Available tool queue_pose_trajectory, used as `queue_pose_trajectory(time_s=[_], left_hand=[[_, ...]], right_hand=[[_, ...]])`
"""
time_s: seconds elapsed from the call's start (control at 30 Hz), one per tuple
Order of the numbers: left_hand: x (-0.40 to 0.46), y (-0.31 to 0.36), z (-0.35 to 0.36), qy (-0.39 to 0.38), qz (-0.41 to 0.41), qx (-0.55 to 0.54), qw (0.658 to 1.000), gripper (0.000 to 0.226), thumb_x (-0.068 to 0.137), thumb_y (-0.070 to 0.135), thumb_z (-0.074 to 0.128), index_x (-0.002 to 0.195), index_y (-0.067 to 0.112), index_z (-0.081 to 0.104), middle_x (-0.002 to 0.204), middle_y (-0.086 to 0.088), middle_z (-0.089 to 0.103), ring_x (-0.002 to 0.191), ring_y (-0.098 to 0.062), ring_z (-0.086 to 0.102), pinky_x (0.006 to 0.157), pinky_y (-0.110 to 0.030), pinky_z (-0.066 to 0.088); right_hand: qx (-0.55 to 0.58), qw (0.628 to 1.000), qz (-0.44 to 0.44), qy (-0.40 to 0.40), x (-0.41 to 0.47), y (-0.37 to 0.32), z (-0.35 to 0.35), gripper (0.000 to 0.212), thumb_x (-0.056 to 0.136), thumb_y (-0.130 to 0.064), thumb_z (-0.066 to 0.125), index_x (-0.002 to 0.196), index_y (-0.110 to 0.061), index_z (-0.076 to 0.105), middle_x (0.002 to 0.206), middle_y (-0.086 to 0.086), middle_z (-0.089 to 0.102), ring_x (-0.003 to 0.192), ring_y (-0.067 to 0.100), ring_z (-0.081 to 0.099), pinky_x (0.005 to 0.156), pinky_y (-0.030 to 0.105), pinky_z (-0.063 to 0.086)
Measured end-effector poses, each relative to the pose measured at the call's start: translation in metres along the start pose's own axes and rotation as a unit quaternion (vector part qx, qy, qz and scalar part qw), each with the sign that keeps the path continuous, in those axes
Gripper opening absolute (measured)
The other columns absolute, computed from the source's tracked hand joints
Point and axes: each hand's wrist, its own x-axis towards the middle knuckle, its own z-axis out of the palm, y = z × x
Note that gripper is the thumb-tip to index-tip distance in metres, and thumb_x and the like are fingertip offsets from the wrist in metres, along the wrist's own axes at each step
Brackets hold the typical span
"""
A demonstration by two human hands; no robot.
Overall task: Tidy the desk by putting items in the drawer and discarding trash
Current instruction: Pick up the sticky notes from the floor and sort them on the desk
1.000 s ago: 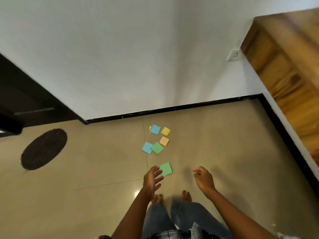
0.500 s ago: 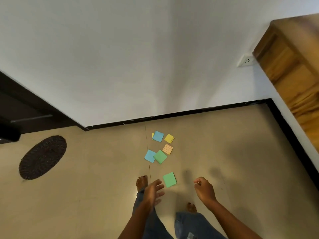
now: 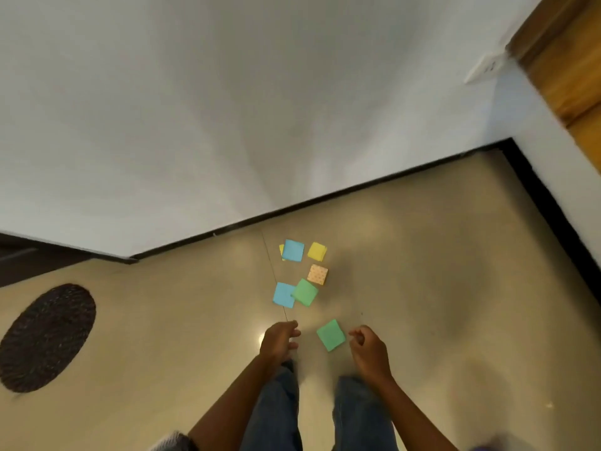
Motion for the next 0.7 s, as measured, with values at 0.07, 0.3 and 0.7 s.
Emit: queue_pose_trajectory(time_s=[0.07,0.3,0.7], left_hand=[[0.022,0.004,0.012,-0.006,0.002,0.009,1.000,0.026,0.091,0.020,0.055,0.112,0.006,0.061,0.105,-0.010,0.066,0.081,-0.023,0.059,0.079,-0.033,0.046],[0.145,-0.019,0.080,-0.031,-0.001,0.038,0.999,0.028,0.096,0.016,0.049,0.119,0.002,0.056,0.109,-0.009,0.061,0.092,-0.019,0.059,0.050,-0.009,0.045],[0.345,-0.137,0.124,0.007,0.007,0.147,0.989,0.024,0.094,0.024,0.049,0.113,0.016,0.060,0.115,-0.003,0.062,0.100,-0.020,0.061,0.091,-0.038,0.051]], right_hand=[[-0.026,1.000,0.004,0.001,0.023,0.018,0.015,0.016,0.087,-0.015,0.051,0.095,-0.020,0.064,0.106,0.008,0.068,0.101,0.029,0.061,0.086,0.038,0.049],[-0.148,0.987,-0.018,-0.057,0.124,0.105,0.077,0.033,0.097,-0.025,0.034,0.100,-0.006,0.060,0.136,0.016,0.048,0.125,0.034,0.045,0.105,0.047,0.037],[-0.238,0.961,-0.066,-0.123,0.317,0.180,0.165,0.024,0.084,-0.006,0.051,0.106,-0.011,0.058,0.108,0.007,0.058,0.101,0.025,0.055,0.080,0.035,0.044]])
